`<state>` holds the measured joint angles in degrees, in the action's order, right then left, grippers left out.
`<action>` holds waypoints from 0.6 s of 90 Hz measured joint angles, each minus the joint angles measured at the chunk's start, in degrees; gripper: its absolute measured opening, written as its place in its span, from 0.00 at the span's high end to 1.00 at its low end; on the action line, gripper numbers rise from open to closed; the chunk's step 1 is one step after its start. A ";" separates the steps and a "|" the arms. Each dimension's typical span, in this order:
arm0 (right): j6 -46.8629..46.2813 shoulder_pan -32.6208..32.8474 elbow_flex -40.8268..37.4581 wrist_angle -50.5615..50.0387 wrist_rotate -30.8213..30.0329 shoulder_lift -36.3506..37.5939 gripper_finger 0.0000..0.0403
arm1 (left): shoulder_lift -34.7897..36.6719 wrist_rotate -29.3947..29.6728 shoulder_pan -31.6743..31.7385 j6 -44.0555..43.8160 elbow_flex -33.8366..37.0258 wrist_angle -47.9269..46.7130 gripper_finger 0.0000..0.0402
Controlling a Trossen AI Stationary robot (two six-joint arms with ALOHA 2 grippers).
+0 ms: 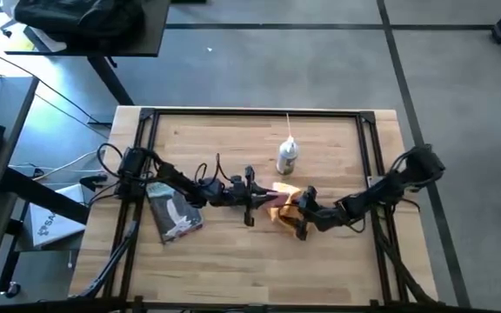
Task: Apply microfiber cloth
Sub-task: Wipe the cellphone with the microfiber cloth
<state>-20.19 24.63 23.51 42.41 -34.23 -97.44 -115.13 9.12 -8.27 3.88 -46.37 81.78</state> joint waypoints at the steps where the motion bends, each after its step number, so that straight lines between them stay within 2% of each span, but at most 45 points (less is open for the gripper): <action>1: 0.49 -0.11 0.00 0.73 0.06 -0.31 0.43 | 0.00 -0.01 0.00 0.19 0.00 -0.39 0.97; 12: 4.04 -0.38 -0.02 7.06 -0.08 -2.00 0.43 | 0.00 -0.07 0.04 1.24 0.02 -1.71 0.97; 33: 9.80 -0.58 0.02 17.06 -0.11 -2.02 0.44 | 0.02 -4.17 0.04 0.89 0.02 -1.27 0.97; 42: 9.83 -1.27 0.02 16.51 1.20 -2.02 0.51 | 0.02 -4.35 0.00 0.89 0.02 -0.93 0.97; 54: 9.71 -1.92 0.02 15.18 3.58 -2.02 0.65 | 0.02 -4.32 0.04 0.86 0.02 -0.68 0.97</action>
<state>-10.48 22.72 23.53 57.58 -30.65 -99.46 -115.11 4.80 -8.23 4.74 -46.35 81.10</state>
